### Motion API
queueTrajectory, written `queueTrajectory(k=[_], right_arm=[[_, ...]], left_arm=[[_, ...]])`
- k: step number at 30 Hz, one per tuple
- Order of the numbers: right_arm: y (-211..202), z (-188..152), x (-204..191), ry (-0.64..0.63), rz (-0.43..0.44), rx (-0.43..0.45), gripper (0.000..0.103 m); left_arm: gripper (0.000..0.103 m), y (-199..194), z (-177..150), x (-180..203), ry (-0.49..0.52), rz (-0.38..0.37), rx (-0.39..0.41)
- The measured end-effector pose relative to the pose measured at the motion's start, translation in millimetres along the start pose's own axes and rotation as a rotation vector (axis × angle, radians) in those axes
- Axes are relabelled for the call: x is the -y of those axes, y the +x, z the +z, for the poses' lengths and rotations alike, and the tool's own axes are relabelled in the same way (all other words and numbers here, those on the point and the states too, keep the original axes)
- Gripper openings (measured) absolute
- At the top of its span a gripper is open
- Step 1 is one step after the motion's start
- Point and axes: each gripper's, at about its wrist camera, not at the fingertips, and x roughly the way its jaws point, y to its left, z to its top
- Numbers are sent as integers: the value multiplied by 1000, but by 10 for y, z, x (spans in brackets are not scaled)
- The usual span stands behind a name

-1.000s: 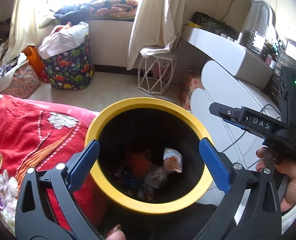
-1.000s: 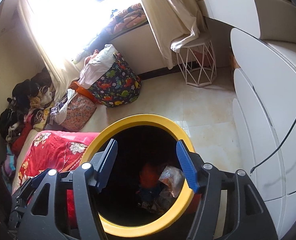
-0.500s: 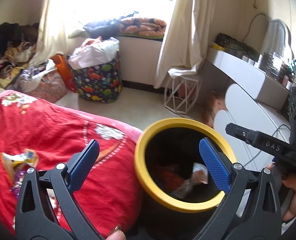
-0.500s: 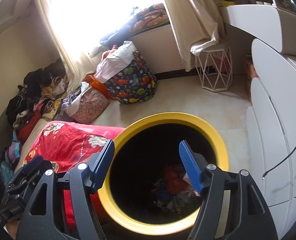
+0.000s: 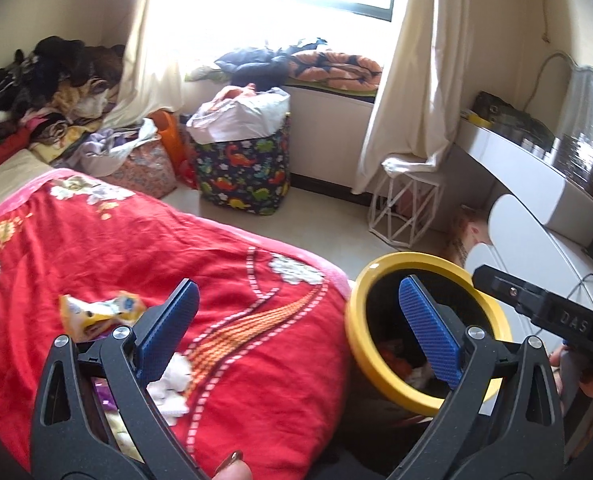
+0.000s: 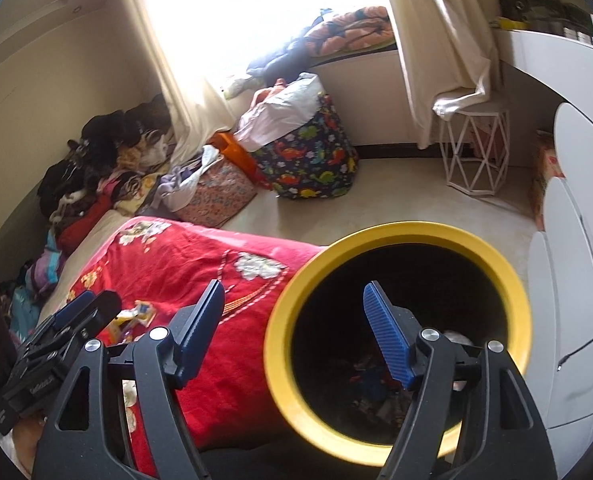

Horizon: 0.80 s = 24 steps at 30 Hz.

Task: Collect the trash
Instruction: 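Move both tools back over the last wrappers on the bed, then grasp the yellow-white snack wrapper with the left tool while the right tool grasps the purple wrapper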

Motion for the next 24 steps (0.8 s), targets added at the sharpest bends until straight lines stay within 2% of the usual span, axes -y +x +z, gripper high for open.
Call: queueTrajectory(k=[18, 24], right_arm=[[519, -298, -1169, -201, 146, -135, 71], [764, -472, -1624, -272, 215, -209, 71]], left_arm=[[92, -212, -63, -1314, -175, 208, 0], [92, -267, -82, -1769, -243, 249, -16]])
